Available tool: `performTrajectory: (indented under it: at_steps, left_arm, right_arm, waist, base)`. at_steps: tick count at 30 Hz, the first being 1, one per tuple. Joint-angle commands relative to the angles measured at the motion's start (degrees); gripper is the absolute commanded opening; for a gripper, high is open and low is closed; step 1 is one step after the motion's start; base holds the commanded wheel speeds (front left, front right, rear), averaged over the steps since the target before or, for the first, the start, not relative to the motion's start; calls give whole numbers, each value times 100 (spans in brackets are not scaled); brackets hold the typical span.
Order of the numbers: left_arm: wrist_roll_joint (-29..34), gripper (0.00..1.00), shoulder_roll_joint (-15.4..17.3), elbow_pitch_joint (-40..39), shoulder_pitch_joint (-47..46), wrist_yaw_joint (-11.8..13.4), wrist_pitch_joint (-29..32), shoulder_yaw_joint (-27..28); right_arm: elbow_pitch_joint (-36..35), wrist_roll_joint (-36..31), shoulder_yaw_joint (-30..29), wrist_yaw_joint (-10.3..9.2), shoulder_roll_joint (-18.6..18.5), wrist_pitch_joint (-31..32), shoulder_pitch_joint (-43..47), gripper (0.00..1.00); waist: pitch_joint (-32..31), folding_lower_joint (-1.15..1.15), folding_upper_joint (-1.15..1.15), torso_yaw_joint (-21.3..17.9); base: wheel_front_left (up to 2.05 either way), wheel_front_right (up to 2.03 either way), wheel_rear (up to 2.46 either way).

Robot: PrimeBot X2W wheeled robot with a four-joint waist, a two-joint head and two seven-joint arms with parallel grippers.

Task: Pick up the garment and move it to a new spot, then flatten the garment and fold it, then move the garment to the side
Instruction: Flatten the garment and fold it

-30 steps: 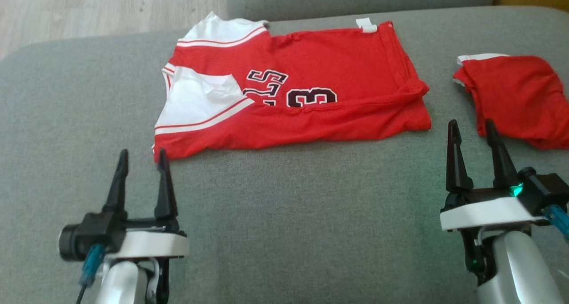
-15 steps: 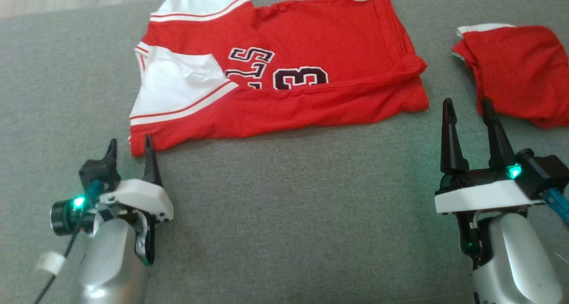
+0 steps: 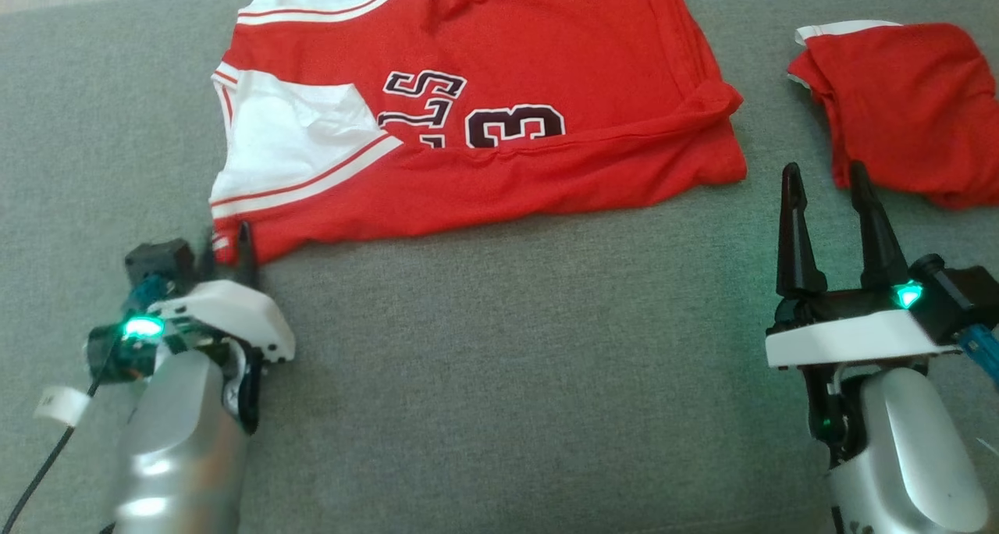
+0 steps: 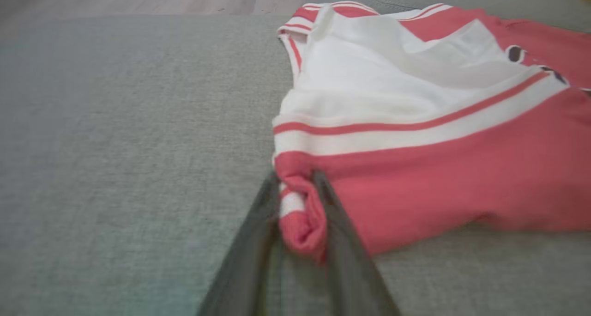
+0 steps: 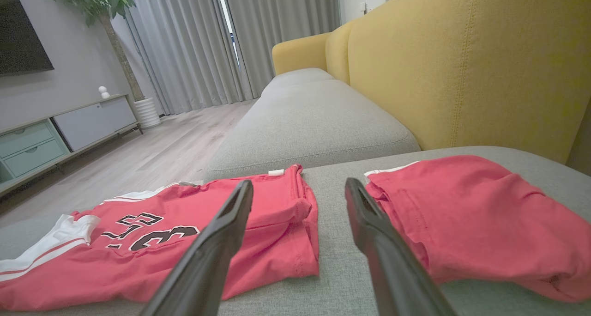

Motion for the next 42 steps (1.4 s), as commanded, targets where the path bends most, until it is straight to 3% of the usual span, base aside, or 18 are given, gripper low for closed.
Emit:
performTrajectory:
  at_steps: [1, 6, 11, 19, 29, 30, 31, 32, 42]
  left_arm:
    - [-26, 0, 112, 134, 30, -40, 132, 19]
    - [-95, 0, 68, 22, -129, -48, -425, 31]
    - [-75, 0, 34, -503, -232, -63, -922, 23]
    - [138, 0, -50, -1676, -44, -117, -992, -89]
    - [281, 0, -95, -1916, 93, -169, -994, -184]
    - [292, 0, -89, -1898, 103, -164, -994, -182]
    - [300, 0, -79, -1880, 115, -165, -994, -178]
    - [307, 0, -67, -1856, 128, -165, -994, -172]
    - [337, 0, 23, -1723, 389, -134, -995, -84]
  right_arm:
    - [-189, 46, 109, -5, -6, -52, -184, 100]
    - [88, 14, 112, -5, -6, -52, -301, 100]
    - [1014, 337, -103, -5, -6, 322, -659, 100]
    - [2782, 1070, -146, -5, -6, 774, -1753, 100]
    - [4963, 1793, 499, -5, -6, 706, -3014, 100]
    - [5094, 1801, 603, -5, -6, 637, -3090, 61]
    - [5209, 1799, 699, -5, -6, 544, -3152, 15]
    - [5313, 1788, 789, -5, -6, 447, -3204, 0]
    - [5845, 1188, 1047, -5, -6, -36, -3364, 0]
  waist:
    - [-5, 0, 0, 13]
    - [-29, 0, 0, 120]
    - [-23, 0, 0, 264]
    - [171, 0, 0, 479]
    - [299, 0, 0, 681]
    - [289, 0, 0, 685]
    - [272, 0, 0, 684]
    - [248, 0, 0, 680]
    - [-108, 0, 0, 524]
  base:
    - [0, 0, 0]
    - [0, 0, 0]
    - [0, 0, 0]
    - [0, 0, 0]
    - [0, 0, 0]
    - [0, 0, 0]
    - [0, 0, 0]
    - [0, 0, 0]
    - [0, 0, 0]
